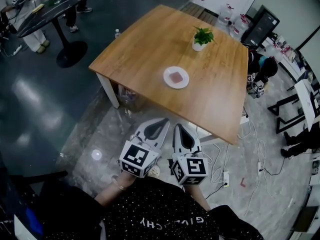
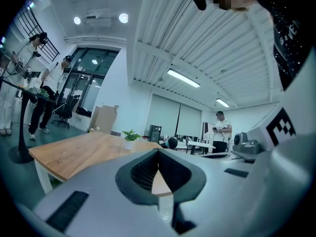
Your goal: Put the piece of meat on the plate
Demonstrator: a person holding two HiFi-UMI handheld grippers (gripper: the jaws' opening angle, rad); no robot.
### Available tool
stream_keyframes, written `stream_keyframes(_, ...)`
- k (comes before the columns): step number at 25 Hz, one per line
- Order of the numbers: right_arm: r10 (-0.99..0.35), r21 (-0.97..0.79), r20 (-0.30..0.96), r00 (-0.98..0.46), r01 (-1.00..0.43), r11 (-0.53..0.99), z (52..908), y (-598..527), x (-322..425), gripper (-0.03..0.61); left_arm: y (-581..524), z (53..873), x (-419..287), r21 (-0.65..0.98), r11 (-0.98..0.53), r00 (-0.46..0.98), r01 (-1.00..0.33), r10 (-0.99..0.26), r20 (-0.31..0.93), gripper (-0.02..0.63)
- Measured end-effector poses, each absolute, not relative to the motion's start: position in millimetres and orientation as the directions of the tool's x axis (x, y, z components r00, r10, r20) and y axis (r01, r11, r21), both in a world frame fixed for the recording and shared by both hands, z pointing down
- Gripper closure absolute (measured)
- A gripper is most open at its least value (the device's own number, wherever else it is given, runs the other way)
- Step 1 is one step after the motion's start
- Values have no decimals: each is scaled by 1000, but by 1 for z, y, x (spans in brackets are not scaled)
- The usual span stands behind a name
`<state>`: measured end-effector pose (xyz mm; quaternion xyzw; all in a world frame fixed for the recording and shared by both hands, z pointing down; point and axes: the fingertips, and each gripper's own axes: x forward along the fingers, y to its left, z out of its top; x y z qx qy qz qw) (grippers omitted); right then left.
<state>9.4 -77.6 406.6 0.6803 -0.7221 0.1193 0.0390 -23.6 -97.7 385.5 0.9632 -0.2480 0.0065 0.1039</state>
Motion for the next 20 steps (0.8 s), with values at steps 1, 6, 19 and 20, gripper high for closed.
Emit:
stream_keyframes(1, -973, -113, 219, -67, -993, 43, 406, -78, 12, 568, -98, 385, -22, 197, -857, 879, -475, -473, 63, 604)
stream_keyframes(6, -977, -119, 205, -51, -992, 27, 399, -79, 21, 568, -101, 380, -16, 185, -865, 884, -466, -464, 57, 604)
stream_keyframes(19, -978, -124, 203, -53, -992, 28, 400, -74, 21, 568, -97, 380, -19, 183, -862, 881, -472, -468, 68, 604)
stream_keyframes(20, -978, -125, 203, -55, -992, 30, 400, -74, 21, 568, -97, 380, -21, 184, -861, 880, -474, -470, 69, 604)
